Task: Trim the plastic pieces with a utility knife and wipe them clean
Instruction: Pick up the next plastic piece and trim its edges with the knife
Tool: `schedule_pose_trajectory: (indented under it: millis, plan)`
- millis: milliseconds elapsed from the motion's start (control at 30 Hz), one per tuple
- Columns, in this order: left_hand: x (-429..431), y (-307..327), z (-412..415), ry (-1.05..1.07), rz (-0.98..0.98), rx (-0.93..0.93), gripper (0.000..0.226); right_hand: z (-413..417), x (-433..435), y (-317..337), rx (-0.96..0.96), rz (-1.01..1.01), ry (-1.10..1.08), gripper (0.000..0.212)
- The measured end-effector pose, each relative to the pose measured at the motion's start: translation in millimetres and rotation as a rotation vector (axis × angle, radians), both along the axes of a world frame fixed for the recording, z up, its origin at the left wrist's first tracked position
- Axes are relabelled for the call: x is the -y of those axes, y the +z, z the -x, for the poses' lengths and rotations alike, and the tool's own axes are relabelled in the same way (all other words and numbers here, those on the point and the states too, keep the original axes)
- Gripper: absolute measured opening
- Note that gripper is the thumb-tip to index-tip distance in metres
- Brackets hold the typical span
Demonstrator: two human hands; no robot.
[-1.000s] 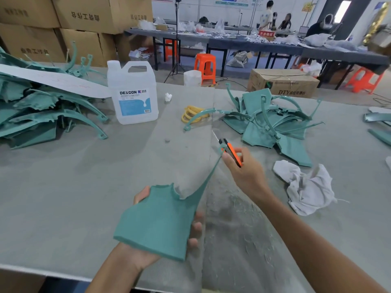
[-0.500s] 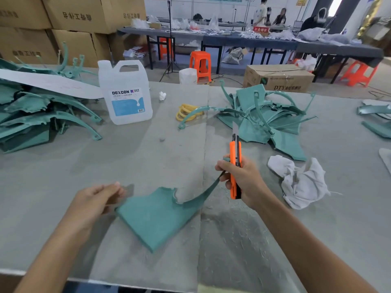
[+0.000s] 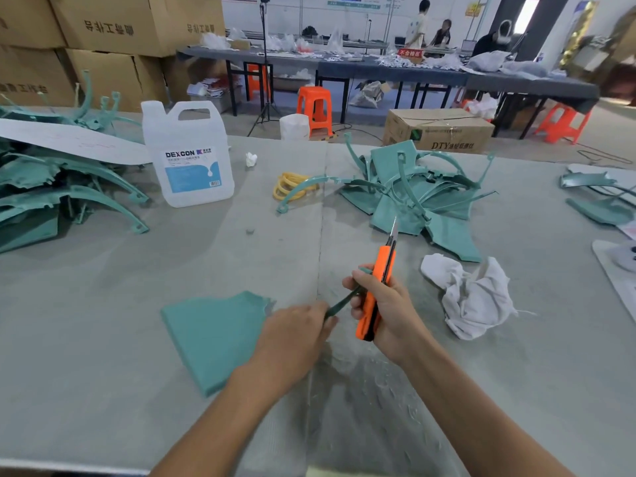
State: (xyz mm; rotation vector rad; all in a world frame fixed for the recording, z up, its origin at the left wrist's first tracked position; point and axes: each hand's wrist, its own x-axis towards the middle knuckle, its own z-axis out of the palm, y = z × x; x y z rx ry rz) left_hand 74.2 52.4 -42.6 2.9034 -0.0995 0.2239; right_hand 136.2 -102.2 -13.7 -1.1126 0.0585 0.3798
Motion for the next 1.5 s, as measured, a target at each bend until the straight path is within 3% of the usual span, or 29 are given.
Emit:
schedule_pose_trajectory:
  millis: [100, 233, 367, 467, 533, 733, 1100, 1267, 1500]
  plan:
    - [-5, -6, 3, -0.018, -0.058, 0.000, 0.022, 3, 5, -7, 0.007, 0.071, 0.023, 0.016]
    - [-21, -12, 8, 0.023, -0.161, -0.045, 0.031, -1, 24, -14, 0.303, 0.640, -0.017, 0.020]
    - [-19, -8, 4, 0.006, -0.277, -0.106, 0.037, -3, 45, -19, 0.603, 1.382, 0.103, 0.028]
    - [-14, -1, -3, -0.019, -0.324, -0.149, 0.036, -1, 49, -18, 0.776, 1.600, 0.181, 0.029]
    - [-13, 3, -6, -0.030, -0.355, -0.175, 0.034, -1, 49, -14, 0.850, 1.678, 0.227, 0.028]
    - [-4, 14, -12, -0.019, -0.390, -0.257, 0.027, 0, 47, -2, 0.798, 1.697, 0.381, 0.024]
    - [1, 13, -9, -0.005, -0.422, -0.260, 0.026, -8, 36, 20, 0.891, 1.892, 0.409, 0.025]
    - [2, 14, -8, -0.024, -0.446, -0.250, 0.021, -16, 33, 31, 0.961, 2.099, 0.286, 0.016]
    - [2, 12, -7, -0.026, -0.433, -0.217, 0.022, -4, 31, 29, 1.022, 1.972, 0.374, 0.026]
